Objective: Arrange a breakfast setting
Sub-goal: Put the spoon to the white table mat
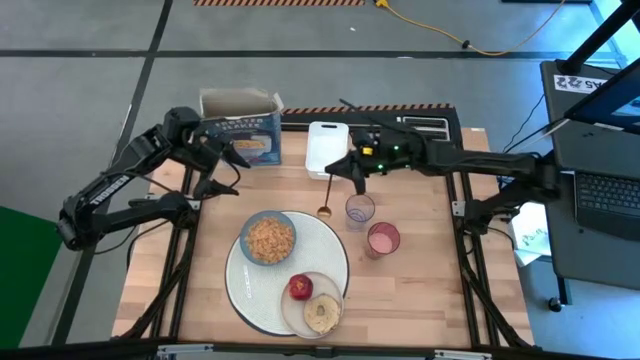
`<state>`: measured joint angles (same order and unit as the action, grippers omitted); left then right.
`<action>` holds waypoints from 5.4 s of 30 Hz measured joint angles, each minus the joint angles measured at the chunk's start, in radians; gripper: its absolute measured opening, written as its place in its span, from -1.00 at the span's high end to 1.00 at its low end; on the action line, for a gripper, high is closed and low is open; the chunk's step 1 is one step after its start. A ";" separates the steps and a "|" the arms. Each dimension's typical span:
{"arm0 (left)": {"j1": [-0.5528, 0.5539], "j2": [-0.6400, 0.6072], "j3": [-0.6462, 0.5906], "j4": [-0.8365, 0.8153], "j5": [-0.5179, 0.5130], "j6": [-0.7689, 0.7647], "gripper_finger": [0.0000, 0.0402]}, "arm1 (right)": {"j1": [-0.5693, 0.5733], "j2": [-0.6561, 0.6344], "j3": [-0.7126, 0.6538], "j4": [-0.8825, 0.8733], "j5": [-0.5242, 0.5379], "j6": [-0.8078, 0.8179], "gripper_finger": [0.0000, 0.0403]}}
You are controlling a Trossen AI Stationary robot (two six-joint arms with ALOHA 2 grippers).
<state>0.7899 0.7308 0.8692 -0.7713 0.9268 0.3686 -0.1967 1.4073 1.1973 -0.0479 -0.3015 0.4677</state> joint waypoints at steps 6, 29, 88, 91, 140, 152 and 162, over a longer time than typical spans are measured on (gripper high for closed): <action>-0.016 -0.007 0.000 0.000 0.018 0.000 -0.94 | 0.000 0.035 0.000 0.014 -0.032 0.035 0.94; -0.021 -0.007 0.000 -0.159 0.062 0.078 -0.94 | 0.001 0.153 0.000 0.053 -0.101 0.153 0.94; -0.615 0.342 0.270 -0.065 -0.678 -0.052 -0.94 | 0.102 0.480 -0.002 0.234 0.018 0.444 0.94; -0.615 0.342 0.270 -0.067 -0.714 -0.051 -0.94 | 0.118 0.480 -0.002 0.188 0.039 0.450 0.94; -0.621 0.452 0.270 -0.019 -0.783 -0.027 -0.94 | 0.132 0.495 -0.120 0.277 0.304 0.620 0.85; -0.621 0.452 0.270 -0.019 -0.785 -0.030 -0.94 | 0.176 0.495 -0.120 0.282 0.308 0.633 0.71; -0.621 0.452 0.270 -0.020 -0.785 -0.054 -0.94 | 0.196 0.496 -0.102 0.314 0.264 0.360 0.70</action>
<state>0.1684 1.1824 1.1393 -0.7910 0.1419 0.3149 -0.0002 1.9030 1.0954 0.2661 -0.0370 0.8277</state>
